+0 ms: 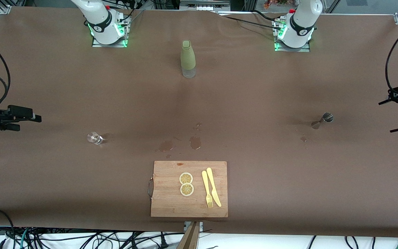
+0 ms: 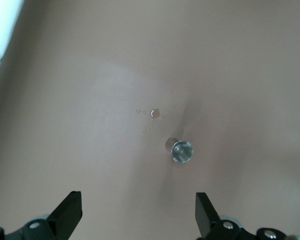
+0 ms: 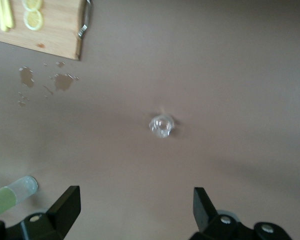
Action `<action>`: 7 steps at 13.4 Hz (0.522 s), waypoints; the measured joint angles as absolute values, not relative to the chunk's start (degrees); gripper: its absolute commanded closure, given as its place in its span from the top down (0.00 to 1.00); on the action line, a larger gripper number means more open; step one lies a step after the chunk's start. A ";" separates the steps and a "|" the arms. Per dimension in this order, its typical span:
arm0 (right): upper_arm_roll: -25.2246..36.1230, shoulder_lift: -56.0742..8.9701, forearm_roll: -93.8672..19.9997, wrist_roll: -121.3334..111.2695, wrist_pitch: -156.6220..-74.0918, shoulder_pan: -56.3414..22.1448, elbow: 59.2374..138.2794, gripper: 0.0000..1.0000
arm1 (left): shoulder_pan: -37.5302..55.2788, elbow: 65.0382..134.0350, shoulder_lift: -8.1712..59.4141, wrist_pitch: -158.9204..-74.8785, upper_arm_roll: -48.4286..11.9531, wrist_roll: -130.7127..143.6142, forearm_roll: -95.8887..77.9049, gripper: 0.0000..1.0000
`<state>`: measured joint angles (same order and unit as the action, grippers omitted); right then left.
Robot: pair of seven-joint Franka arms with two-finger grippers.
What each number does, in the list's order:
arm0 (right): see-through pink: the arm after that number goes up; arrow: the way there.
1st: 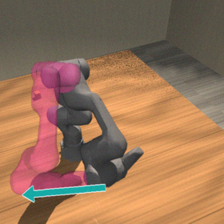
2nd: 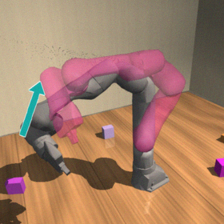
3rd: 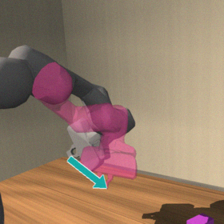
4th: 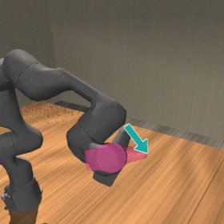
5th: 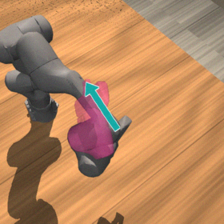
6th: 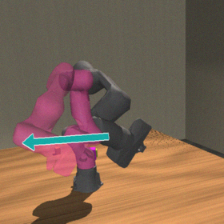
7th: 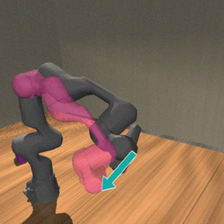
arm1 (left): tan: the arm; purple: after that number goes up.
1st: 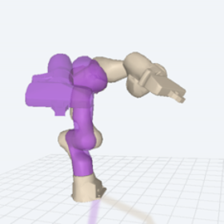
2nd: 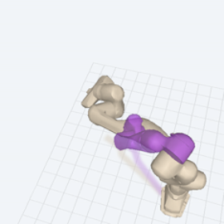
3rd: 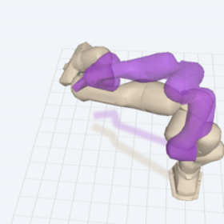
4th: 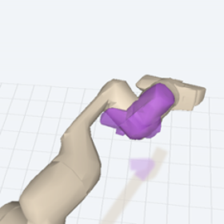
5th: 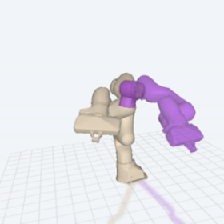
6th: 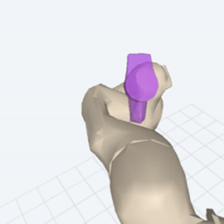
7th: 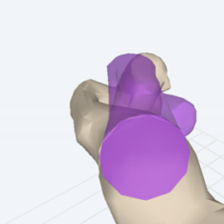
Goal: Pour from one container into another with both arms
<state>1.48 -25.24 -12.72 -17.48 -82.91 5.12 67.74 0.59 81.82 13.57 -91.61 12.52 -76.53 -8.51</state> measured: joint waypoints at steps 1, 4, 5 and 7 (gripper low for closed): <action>1.47 -24.21 -11.79 -13.81 -81.73 4.34 68.29 1.00 | 1.46 82.87 11.92 -91.59 12.52 -68.22 -7.70 1.00; 1.44 -20.54 -7.67 -9.72 -78.80 3.51 71.13 1.00 | 3.84 85.68 8.63 -91.43 12.42 -44.52 -7.07 1.00; 1.48 -19.08 -6.36 -9.58 -77.66 3.56 72.13 1.00 | 4.24 86.25 8.09 -91.03 12.00 -36.07 -7.07 1.00; 1.59 -16.19 -4.84 -9.57 -75.70 3.64 73.65 1.00 | 4.74 86.95 7.36 -90.46 10.21 -20.51 -7.07 1.00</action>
<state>1.59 -16.19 -4.84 -9.57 -75.70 3.64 73.65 4.74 86.95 7.36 -90.46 10.21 -20.51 -7.07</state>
